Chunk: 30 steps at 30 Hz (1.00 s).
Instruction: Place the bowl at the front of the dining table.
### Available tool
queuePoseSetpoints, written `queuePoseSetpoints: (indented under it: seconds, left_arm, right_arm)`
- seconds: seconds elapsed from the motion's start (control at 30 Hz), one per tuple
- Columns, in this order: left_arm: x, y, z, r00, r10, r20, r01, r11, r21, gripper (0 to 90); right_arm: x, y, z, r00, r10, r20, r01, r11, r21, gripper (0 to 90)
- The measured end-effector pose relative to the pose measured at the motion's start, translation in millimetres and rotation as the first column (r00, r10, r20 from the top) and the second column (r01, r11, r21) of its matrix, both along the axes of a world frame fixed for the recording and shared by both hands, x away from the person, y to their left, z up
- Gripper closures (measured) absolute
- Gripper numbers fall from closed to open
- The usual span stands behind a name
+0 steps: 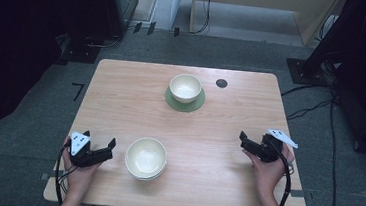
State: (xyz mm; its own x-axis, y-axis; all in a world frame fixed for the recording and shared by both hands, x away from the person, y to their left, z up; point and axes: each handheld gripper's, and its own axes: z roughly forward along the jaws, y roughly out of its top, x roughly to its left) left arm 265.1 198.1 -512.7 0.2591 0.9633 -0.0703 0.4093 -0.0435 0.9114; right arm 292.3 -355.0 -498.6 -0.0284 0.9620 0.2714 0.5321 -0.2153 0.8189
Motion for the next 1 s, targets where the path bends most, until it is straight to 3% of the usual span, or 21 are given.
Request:
queuePoseSetpoints:
  seconds: [1.0]
  left_arm:
    - [0.1, 0.6, 0.0, 1.0, 0.002, 0.0, -0.002, 1.0, -0.005, 0.0]
  right_arm:
    - [-48.8, -41.8, -17.1, 0.9989, -0.04, -0.024, 0.04, 0.9987, -0.033, 0.3]
